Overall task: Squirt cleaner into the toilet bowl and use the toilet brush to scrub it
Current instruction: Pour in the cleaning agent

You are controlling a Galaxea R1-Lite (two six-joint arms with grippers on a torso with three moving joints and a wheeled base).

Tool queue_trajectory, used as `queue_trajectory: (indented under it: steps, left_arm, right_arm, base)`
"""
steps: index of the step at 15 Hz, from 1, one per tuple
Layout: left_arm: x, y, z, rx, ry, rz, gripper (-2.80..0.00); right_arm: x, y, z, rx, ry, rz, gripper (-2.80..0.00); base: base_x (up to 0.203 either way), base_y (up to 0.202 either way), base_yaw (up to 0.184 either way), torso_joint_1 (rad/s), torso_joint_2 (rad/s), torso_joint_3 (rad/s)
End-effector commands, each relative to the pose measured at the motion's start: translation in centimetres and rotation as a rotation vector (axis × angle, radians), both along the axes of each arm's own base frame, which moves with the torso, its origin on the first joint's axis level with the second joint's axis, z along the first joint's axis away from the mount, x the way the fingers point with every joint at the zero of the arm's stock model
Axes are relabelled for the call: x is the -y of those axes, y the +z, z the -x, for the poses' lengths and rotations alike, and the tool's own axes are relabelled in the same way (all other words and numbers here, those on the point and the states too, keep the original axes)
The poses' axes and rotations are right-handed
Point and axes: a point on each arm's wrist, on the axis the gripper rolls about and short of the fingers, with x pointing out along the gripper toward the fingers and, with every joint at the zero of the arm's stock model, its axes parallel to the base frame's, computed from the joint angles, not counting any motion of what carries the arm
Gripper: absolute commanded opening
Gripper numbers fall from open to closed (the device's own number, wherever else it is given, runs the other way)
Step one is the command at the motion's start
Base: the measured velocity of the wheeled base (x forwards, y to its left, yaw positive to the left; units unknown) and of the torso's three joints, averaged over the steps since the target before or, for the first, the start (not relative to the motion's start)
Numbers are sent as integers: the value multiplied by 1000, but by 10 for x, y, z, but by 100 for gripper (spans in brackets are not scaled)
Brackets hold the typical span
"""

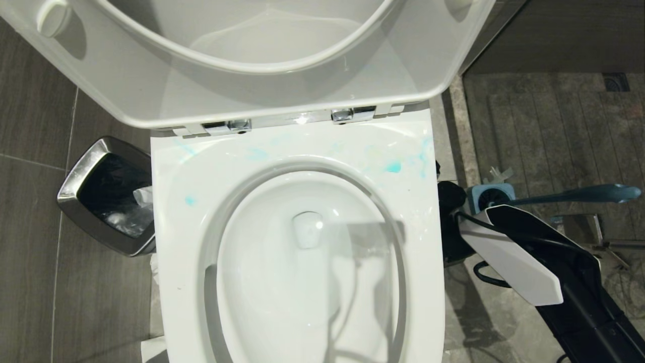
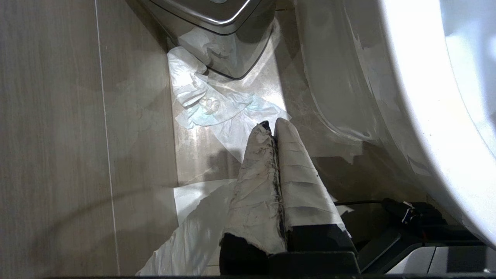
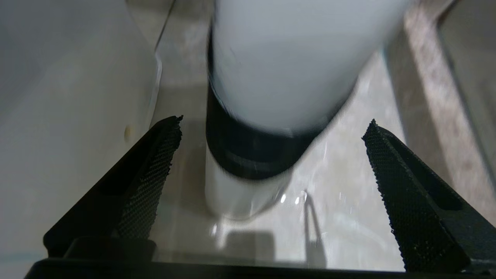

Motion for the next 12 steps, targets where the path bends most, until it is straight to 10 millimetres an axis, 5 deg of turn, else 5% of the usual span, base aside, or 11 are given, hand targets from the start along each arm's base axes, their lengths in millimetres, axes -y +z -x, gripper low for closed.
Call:
queue_trajectory:
  steps: [1,12]
  left_arm:
    - [0,0,0,0,0,0,-280]
    - [0,0,0,0,0,0,-280]
  right_arm:
    - [-4,-13,-9,38,-21,26,0]
    - [7,-20,-23,106,-101,88,0]
  base:
    - [0,0,0,0,0,0]
    - [0,0,0,0,0,0]
